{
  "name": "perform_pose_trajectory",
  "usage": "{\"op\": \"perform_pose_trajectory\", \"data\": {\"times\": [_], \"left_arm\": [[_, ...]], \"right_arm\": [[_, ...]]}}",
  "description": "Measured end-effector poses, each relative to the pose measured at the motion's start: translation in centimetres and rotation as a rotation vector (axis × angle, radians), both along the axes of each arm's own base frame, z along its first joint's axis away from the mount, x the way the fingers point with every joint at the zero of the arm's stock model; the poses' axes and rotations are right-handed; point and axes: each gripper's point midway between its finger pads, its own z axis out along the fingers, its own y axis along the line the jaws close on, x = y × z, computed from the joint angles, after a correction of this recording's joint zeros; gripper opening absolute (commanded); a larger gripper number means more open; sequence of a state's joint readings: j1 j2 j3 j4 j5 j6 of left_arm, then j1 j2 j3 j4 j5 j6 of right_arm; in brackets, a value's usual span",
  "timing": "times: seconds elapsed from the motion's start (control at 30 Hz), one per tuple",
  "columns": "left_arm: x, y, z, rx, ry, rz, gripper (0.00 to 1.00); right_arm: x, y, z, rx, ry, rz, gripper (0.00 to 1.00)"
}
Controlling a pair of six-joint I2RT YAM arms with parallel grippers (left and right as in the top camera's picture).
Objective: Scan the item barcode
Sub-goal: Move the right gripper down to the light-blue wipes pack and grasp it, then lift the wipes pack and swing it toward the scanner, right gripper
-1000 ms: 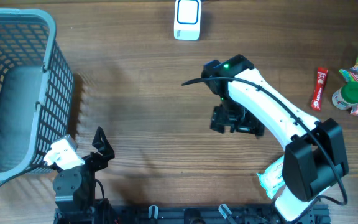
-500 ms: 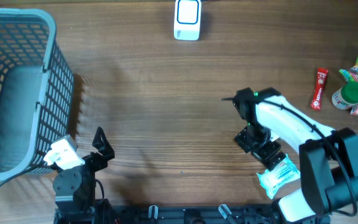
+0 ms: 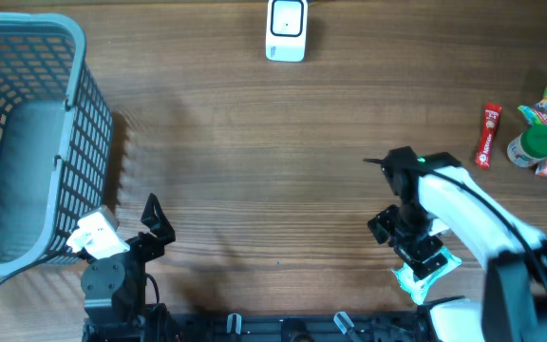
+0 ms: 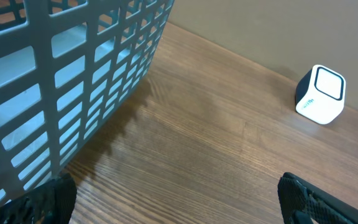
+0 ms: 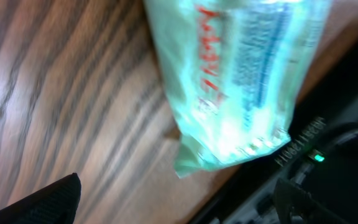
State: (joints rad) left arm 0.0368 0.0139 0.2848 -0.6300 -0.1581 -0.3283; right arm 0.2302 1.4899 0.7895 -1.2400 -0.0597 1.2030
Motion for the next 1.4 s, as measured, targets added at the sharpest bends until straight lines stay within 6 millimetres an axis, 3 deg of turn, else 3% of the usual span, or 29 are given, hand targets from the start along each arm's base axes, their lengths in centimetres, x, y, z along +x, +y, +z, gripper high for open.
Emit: {"op": "perform_pose_trajectory", "data": {"times": [0.1,0.2,0.3,0.43,0.47,0.5,0.57,0.6,0.67,0.7,0.73,0.77,0.8,0.93,1.07,1.17,1.2,1.23,1.3,1.4], "left_arm": [[0.0,0.0,0.0,0.000,0.000,0.000,1.00],[0.0,0.0,0.0,0.000,0.000,0.000,1.00],[0.0,0.0,0.0,0.000,0.000,0.000,1.00],[0.0,0.0,0.0,0.000,0.000,0.000,1.00],[0.0,0.0,0.0,0.000,-0.001,0.000,1.00],[0.0,0.0,0.0,0.000,-0.001,0.000,1.00],[0.0,0.0,0.0,0.000,0.000,0.000,1.00],[0.0,0.0,0.0,0.000,-0.001,0.000,1.00],[0.0,0.0,0.0,0.000,-0.001,0.000,1.00],[0.0,0.0,0.0,0.000,-0.001,0.000,1.00],[0.0,0.0,0.0,0.000,0.000,0.000,1.00],[0.0,0.0,0.0,0.000,-0.001,0.000,1.00],[0.0,0.0,0.0,0.000,-0.001,0.000,1.00],[0.0,0.0,0.0,0.000,-0.001,0.000,1.00],[0.0,0.0,0.0,0.000,-0.001,0.000,1.00],[0.0,0.0,0.0,0.000,-0.001,0.000,1.00],[0.0,0.0,0.0,0.000,0.000,0.000,1.00],[0.0,0.0,0.0,0.000,0.000,0.000,1.00],[0.0,0.0,0.0,0.000,-0.001,0.000,1.00],[0.0,0.0,0.0,0.000,0.000,0.000,1.00]], "right_arm": [[-0.1,-0.8,2.6,-0.015,-0.127,0.005,1.00],[0.5,-1.5,3.1,-0.050,-0.193,0.015,1.00],[1.0,-1.5,1.3,-0.048,-0.226,0.004,1.00],[-0.9,-1.4,-2.7,-0.049,-0.213,-0.100,1.00],[-0.6,-1.1,-3.8,-0.035,-0.246,-0.123,0.95],[-0.1,-1.0,-4.0,-0.024,-0.277,-0.132,0.78],[0.1,-0.9,-4.3,-0.018,-0.300,-0.149,0.57],[0.1,-0.9,-4.3,-0.016,-0.300,-0.149,0.41],[0.5,-0.5,-4.3,0.011,-0.316,-0.109,0.36],[2.3,0.1,-4.1,0.053,-0.385,-0.078,0.36],[5.5,1.5,-3.5,0.127,-0.508,-0.036,0.36],[7.8,2.8,-2.9,0.198,-0.587,0.023,0.36],[8.5,3.6,-2.6,0.245,-0.610,0.068,0.36],[13.3,7.3,2.0,0.430,-0.795,0.238,0.37],[14.0,9.1,3.4,0.508,-0.864,0.433,0.36],[14.5,13.2,6.6,0.718,-1.040,0.742,0.37],[14.4,14.5,8.1,0.805,-1.110,0.841,0.62],[14.2,15.5,9.3,0.872,-1.168,0.920,0.79],[13.9,16.3,10.3,0.931,-1.210,0.974,1.00],[14.8,15.5,9.6,0.855,-1.184,0.891,1.00]]}}
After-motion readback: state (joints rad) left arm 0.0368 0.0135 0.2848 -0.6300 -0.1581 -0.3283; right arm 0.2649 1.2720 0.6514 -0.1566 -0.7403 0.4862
